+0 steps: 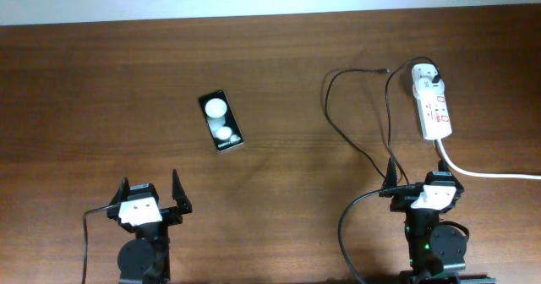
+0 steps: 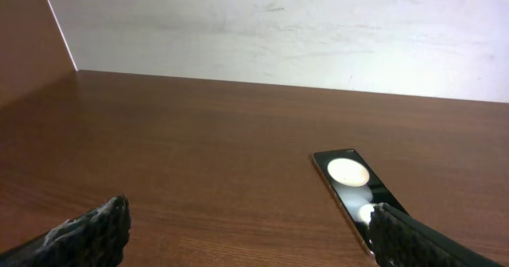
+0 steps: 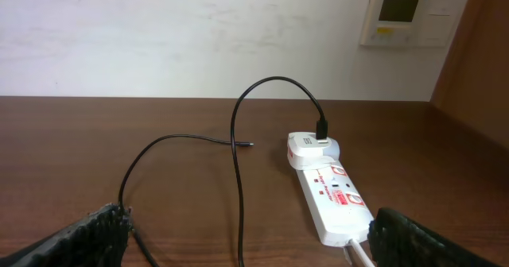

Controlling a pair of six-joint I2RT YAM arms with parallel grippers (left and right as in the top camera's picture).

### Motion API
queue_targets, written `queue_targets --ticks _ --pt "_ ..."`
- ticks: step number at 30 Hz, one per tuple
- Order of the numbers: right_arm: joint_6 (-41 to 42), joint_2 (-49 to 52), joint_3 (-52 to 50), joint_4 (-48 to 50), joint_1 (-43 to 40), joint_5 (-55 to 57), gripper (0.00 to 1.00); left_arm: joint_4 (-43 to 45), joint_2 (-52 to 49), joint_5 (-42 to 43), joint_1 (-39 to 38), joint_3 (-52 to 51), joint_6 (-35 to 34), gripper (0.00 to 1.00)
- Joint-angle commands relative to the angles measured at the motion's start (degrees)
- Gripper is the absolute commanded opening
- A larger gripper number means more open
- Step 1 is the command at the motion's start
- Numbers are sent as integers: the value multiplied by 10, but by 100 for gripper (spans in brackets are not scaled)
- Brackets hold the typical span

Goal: Plug charger to phone and switch on socket

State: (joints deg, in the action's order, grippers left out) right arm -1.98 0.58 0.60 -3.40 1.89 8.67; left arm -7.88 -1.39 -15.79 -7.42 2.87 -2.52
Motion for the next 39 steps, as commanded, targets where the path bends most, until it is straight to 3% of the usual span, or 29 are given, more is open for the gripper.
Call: queue_targets --ticks 1,25,30,39 --pt "-2 -3 -3 -5 -4 -5 99 0 -3 6 1 -4 13 99" --pt "-2 -3 -3 -5 -4 -5 99 2 -3 2 1 -4 13 99" --pt "-2 -3 -3 -5 -4 -5 99 100 -3 6 1 1 12 99" --pt "-2 -3 -3 -5 -4 -5 99 -47 -67 32 1 252 -2 99"
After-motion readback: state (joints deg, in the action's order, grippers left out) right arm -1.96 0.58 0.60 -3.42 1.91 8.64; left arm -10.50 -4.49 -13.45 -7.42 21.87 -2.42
